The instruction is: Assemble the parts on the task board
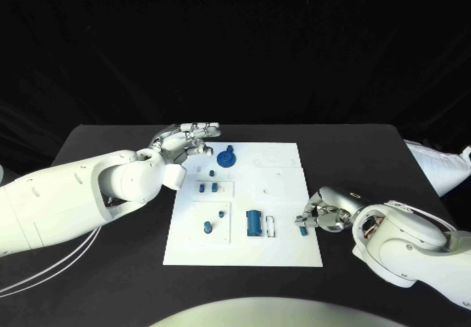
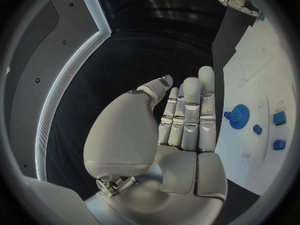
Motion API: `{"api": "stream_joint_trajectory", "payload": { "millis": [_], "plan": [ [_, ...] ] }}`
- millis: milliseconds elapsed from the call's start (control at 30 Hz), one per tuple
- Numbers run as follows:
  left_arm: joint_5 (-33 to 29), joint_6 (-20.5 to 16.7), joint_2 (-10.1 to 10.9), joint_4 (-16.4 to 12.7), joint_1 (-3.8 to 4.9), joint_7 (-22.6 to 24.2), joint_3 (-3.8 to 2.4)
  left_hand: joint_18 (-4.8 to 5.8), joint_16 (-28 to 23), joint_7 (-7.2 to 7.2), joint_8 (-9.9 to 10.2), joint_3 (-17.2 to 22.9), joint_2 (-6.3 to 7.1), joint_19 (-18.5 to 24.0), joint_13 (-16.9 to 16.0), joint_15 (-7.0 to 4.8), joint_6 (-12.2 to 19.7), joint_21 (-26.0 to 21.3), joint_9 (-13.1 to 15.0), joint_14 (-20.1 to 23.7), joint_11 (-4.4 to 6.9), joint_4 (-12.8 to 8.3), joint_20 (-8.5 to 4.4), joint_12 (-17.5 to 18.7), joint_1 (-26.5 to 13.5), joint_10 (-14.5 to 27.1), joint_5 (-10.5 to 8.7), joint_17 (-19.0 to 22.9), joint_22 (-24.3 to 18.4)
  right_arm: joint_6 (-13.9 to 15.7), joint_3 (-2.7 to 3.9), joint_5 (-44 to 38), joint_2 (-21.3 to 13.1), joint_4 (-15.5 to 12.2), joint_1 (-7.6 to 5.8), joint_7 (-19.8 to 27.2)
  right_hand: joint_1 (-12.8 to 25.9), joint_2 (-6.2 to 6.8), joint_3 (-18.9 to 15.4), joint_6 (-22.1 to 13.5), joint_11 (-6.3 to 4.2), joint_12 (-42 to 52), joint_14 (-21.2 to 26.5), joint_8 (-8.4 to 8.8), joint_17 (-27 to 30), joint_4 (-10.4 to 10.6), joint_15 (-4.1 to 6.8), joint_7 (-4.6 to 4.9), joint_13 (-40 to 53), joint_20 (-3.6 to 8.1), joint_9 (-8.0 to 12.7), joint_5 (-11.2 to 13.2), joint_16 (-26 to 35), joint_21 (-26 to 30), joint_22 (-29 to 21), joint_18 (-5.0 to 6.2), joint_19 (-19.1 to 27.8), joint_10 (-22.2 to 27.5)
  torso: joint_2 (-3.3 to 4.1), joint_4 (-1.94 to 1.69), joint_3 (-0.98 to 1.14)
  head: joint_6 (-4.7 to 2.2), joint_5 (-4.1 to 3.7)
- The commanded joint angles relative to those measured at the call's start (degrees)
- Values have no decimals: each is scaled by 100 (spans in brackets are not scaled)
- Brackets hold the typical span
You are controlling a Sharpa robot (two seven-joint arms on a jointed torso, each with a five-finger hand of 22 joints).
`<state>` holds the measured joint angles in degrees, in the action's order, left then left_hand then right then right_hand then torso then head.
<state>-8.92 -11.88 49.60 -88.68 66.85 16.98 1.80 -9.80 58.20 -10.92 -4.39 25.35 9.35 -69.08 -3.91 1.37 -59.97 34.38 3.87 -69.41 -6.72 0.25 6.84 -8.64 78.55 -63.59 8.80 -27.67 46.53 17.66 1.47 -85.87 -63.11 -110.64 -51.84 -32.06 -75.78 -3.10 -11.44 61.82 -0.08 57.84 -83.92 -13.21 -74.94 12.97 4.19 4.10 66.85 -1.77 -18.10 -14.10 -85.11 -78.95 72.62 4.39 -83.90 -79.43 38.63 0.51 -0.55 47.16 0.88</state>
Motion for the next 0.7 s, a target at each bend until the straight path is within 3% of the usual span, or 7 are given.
{"api": "stream_joint_trajectory", "payload": {
  "millis": [33,400,700],
  "plan": [
    [-2,114,-3,-12,2,29,-3,-66,15,6,-31,-32,-66,13,-1,11,35,-18,3,42,3,-6,22,-14,-1,55,15,6,-9,-277,-2,-427,30,43,24,-142,54,5,-4,54,-29,-34,-445,21,-669,38,8,6,-8,-2,-7,-33,4,19,-9,-58,18,-4,1,-7,-4,14,11],
    [-2,116,7,-9,2,26,-1,-66,15,6,-31,-32,-66,13,-1,11,35,-18,3,42,3,-6,22,-14,-1,55,15,6,-9,-397,-3,-599,98,108,40,-172,64,-4,-21,91,-39,-98,-448,23,-684,64,15,-8,-52,5,-15,-52,-4,8,9,-62,11,7,1,-5,-11,20,24],
    [-2,130,12,-8,2,17,0,-66,15,6,-31,-32,-66,13,-1,11,35,-18,3,42,3,-6,22,-14,-1,55,15,6,-9,-585,-4,-772,291,144,117,-177,-10,85,-88,157,-61,-103,-449,36,-689,38,36,-32,-49,25,-42,66,-4,3,20,-64,9,-14,0,-10,-9,37,34]
  ]
}}
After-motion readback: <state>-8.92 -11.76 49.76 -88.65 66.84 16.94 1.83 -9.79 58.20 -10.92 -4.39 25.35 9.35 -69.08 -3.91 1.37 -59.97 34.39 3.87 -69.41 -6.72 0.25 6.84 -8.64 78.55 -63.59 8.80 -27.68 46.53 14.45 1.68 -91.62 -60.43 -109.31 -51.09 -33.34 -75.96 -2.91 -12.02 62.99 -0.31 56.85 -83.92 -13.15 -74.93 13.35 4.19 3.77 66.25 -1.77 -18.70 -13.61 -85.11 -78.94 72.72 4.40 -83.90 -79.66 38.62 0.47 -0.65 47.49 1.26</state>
